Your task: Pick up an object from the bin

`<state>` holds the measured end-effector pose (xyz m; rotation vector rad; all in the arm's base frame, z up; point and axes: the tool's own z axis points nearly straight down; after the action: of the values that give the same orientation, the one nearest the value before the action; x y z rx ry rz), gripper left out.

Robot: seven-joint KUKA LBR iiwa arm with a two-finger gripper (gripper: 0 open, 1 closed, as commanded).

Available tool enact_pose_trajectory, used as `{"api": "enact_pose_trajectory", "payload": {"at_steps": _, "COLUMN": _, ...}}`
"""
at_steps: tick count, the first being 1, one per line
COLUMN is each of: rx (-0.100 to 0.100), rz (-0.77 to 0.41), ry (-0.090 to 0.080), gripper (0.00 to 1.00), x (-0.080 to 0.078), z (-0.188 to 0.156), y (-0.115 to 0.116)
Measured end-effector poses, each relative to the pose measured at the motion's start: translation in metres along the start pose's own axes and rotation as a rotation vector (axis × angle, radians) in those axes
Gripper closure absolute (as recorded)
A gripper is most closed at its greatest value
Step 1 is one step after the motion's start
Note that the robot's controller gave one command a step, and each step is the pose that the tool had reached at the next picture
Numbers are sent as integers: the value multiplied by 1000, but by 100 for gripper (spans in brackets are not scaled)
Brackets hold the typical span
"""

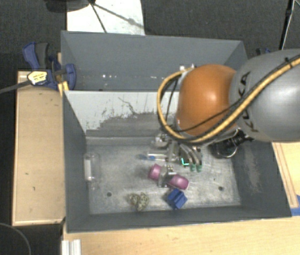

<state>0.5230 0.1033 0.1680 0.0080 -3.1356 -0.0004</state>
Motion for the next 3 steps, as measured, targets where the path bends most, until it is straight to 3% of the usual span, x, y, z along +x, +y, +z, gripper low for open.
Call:
{"api": "enact_pose_trajectory", "payload": {"at_steps": 1, "rx": -2, "rz": 124, "ry": -12, "gripper": 0, "x": -8, "z": 80, "y": -23}}
{"api": "enact_pose_trajectory", "payload": {"at_steps": 2, "rx": -2, "rz": 131, "ry": -9, "gripper": 100, "x": -7, "z": 82, "y": -23}}
{"api": "enact_pose_trajectory", "payload": {"at_steps": 3, "rx": -1, "rz": 24, "ry": -16, "gripper": 100, "x": -4, "z": -26, "y": -34}}
